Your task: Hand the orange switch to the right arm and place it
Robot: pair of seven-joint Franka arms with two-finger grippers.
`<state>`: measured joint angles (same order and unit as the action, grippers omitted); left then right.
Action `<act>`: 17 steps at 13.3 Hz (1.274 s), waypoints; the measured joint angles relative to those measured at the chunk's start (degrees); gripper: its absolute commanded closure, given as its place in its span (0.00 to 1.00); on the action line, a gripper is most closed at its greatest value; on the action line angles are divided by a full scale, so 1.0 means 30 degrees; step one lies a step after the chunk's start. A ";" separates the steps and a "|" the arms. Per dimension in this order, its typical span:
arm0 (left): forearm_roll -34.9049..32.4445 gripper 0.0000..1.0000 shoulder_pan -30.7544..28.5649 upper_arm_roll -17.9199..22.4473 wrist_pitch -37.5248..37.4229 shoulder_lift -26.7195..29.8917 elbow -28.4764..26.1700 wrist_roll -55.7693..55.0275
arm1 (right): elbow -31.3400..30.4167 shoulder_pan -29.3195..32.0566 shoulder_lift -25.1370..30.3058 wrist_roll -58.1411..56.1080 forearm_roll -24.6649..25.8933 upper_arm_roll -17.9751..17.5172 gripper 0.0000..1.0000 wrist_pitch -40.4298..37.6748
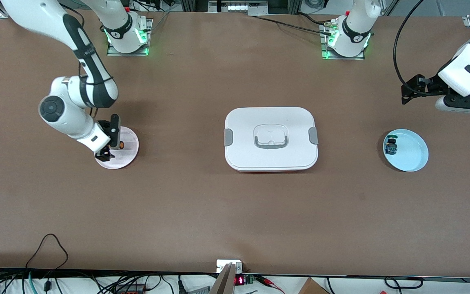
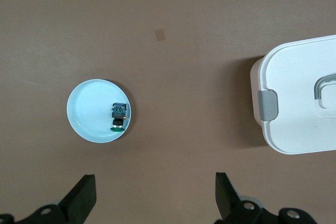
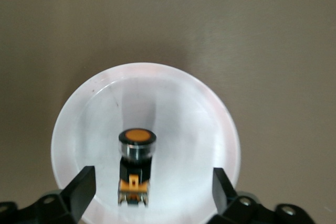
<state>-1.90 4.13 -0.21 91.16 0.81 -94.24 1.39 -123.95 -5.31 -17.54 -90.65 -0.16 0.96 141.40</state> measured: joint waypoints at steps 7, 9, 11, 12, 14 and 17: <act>0.0000 0.00 0.0000 0.0000 -0.0114 0.0000 0.0001 -0.0001 | 0.5687 0.0024 0.1782 0.3434 -0.2516 0.0023 0.00 -0.7586; 0.0000 0.00 0.0000 0.0001 -0.0173 0.0000 0.0002 -0.0001 | 0.7225 0.0008 0.2084 0.7199 -0.2592 0.0013 0.00 -0.9653; 0.0000 0.00 -0.0005 0.0016 -0.0235 0.0000 0.0002 -0.0001 | 0.7838 -0.0019 0.2505 1.1234 -0.2606 -0.0007 0.00 -1.0967; 0.0000 0.00 -0.0008 0.0021 -0.0267 0.0000 0.0002 -0.0001 | 0.7947 -0.0032 0.2691 1.2900 -0.2607 -0.0025 0.00 -1.1444; 0.0000 0.00 -0.0009 0.0021 -0.0354 0.0001 0.0003 -0.0002 | 0.8041 -0.0093 0.2892 1.6355 -0.2619 -0.0044 0.00 -1.2181; 0.0000 0.00 -0.0009 0.0022 -0.0396 0.0001 0.0004 -0.0002 | 0.8096 -0.0431 0.3238 2.2051 -0.2583 -0.0064 0.00 -1.3746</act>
<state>-1.90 4.11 -0.15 89.97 0.81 -94.23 1.38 -99.66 -6.60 -7.83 -24.50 -7.90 0.77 100.17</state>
